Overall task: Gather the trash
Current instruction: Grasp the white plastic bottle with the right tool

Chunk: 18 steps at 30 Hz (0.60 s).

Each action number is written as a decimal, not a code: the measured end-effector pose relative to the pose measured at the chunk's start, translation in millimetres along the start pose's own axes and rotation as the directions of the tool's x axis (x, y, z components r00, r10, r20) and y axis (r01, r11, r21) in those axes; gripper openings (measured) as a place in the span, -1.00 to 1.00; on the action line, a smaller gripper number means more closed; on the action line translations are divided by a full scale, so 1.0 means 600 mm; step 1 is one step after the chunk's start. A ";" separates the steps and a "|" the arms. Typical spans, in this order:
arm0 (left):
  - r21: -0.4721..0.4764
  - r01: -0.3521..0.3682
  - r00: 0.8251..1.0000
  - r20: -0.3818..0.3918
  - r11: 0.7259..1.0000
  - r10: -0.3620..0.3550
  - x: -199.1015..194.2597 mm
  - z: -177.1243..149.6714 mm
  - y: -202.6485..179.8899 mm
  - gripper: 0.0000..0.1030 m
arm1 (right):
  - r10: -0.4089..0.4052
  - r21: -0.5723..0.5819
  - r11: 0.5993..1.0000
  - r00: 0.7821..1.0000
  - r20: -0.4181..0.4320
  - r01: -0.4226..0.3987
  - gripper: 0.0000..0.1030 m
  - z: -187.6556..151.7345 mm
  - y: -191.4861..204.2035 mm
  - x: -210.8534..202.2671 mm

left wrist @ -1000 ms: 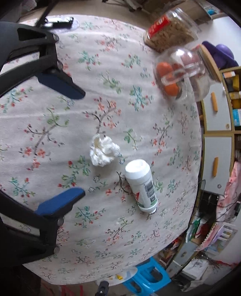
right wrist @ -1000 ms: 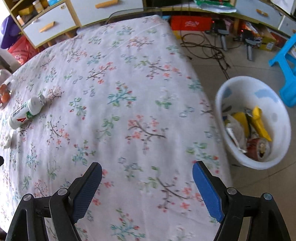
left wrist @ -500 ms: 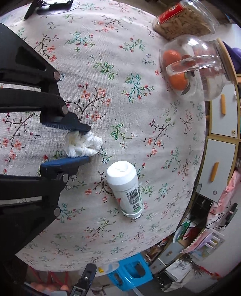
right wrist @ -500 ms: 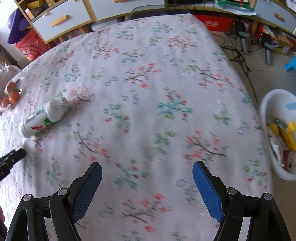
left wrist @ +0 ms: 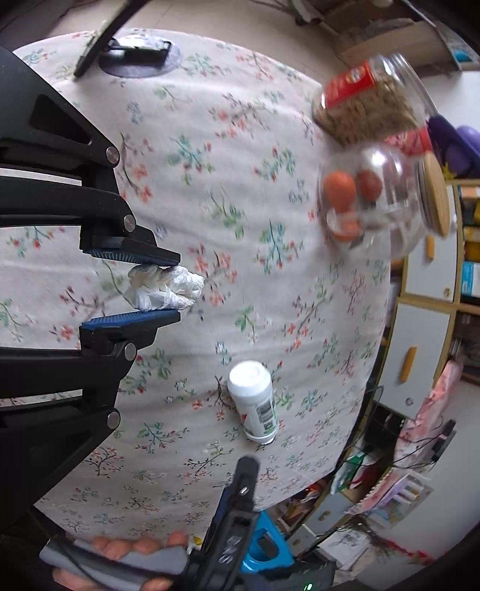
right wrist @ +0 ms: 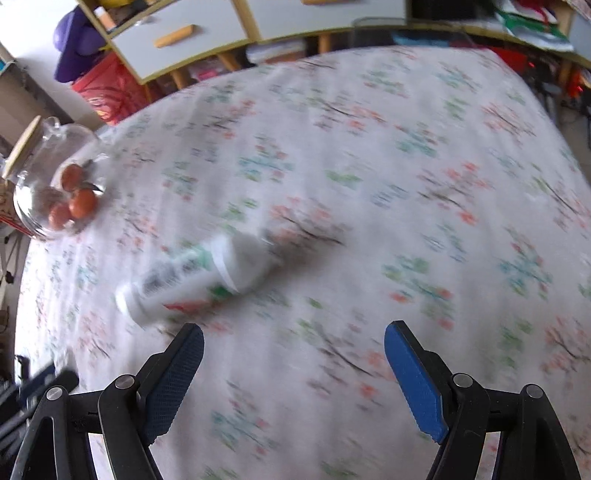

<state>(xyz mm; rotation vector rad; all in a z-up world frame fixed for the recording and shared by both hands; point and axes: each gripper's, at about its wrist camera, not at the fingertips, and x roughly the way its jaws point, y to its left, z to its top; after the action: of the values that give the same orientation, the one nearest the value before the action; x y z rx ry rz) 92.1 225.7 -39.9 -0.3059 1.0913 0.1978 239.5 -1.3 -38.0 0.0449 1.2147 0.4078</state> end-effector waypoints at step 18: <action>-0.034 0.033 0.999 -0.021 0.999 -0.034 -0.022 -0.006 0.038 -0.52 | 0.034 0.058 0.998 0.999 -0.033 -0.032 0.67 0.020 0.063 0.093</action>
<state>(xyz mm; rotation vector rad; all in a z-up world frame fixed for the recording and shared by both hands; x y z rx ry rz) 76.4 245.7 -32.7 -0.3565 1.1043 0.1835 256.0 54.2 -74.4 0.1077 1.2608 0.4038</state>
